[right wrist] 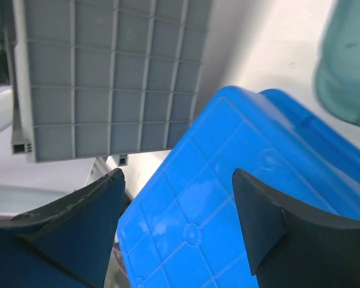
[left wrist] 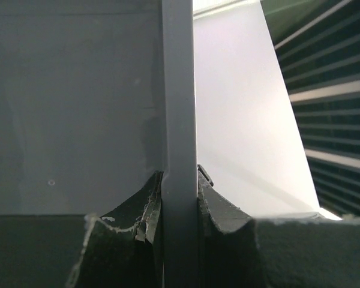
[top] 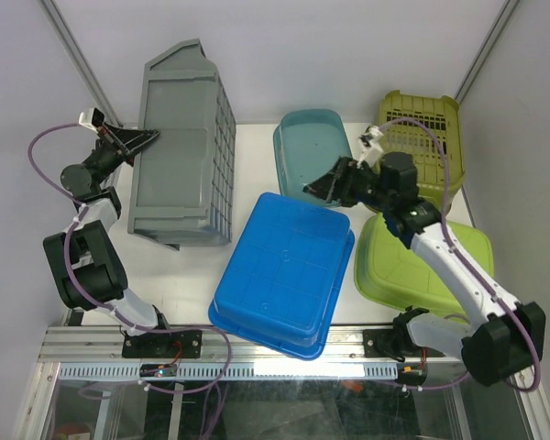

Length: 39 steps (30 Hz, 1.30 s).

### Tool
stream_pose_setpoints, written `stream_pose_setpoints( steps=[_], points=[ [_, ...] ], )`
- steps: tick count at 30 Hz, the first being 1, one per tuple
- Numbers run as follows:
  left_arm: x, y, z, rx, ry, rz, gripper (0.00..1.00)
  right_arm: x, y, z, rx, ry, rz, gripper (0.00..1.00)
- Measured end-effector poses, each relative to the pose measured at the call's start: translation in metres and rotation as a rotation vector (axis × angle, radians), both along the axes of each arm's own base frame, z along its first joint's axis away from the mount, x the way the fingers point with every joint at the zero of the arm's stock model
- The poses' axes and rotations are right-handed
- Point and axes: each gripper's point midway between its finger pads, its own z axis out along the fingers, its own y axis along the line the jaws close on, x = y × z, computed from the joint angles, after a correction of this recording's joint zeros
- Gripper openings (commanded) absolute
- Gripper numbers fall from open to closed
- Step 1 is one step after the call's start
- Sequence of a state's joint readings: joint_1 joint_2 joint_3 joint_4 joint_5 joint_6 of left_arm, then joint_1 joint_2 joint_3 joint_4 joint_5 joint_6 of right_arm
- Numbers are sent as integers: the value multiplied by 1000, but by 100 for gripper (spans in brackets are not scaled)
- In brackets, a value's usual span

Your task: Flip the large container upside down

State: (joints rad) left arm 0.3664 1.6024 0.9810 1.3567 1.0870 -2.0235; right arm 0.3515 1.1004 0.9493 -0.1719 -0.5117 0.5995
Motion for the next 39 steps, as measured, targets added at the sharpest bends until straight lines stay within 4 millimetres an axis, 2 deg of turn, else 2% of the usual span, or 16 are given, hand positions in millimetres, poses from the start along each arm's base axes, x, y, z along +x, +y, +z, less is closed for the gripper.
stream_pose_setpoints(
  steps=[6,8,15,18,21,25,28,32,33,34,36,38,39],
  points=[
    [14,23,-41,-46,126,31,0,-4,83,-6,94,46,156,70],
    [20,27,-49,-65,157,35,0,-4,108,-7,130,70,181,68],
    [24,30,-55,-69,172,35,0,2,225,14,228,108,264,55],
    [28,38,-60,-78,186,52,0,-4,260,19,277,131,302,49],
    [31,50,-67,-84,201,75,0,-2,273,27,311,125,314,45],
    [34,63,-81,-90,237,87,0,0,282,29,335,129,317,35],
    [34,66,-81,-89,236,93,0,1,290,35,351,120,338,31],
    [35,75,-86,-94,248,110,0,9,301,41,361,113,359,19],
    [35,78,-87,-95,249,115,12,10,304,43,364,111,368,16],
    [36,81,-89,-95,249,120,30,10,307,46,367,105,376,12],
    [37,83,-89,-89,241,123,58,10,310,50,365,97,383,2],
    [38,85,-97,-85,253,116,96,11,315,51,353,98,390,0],
    [39,86,-106,-92,279,109,99,11,317,51,345,98,393,0]
  ],
)
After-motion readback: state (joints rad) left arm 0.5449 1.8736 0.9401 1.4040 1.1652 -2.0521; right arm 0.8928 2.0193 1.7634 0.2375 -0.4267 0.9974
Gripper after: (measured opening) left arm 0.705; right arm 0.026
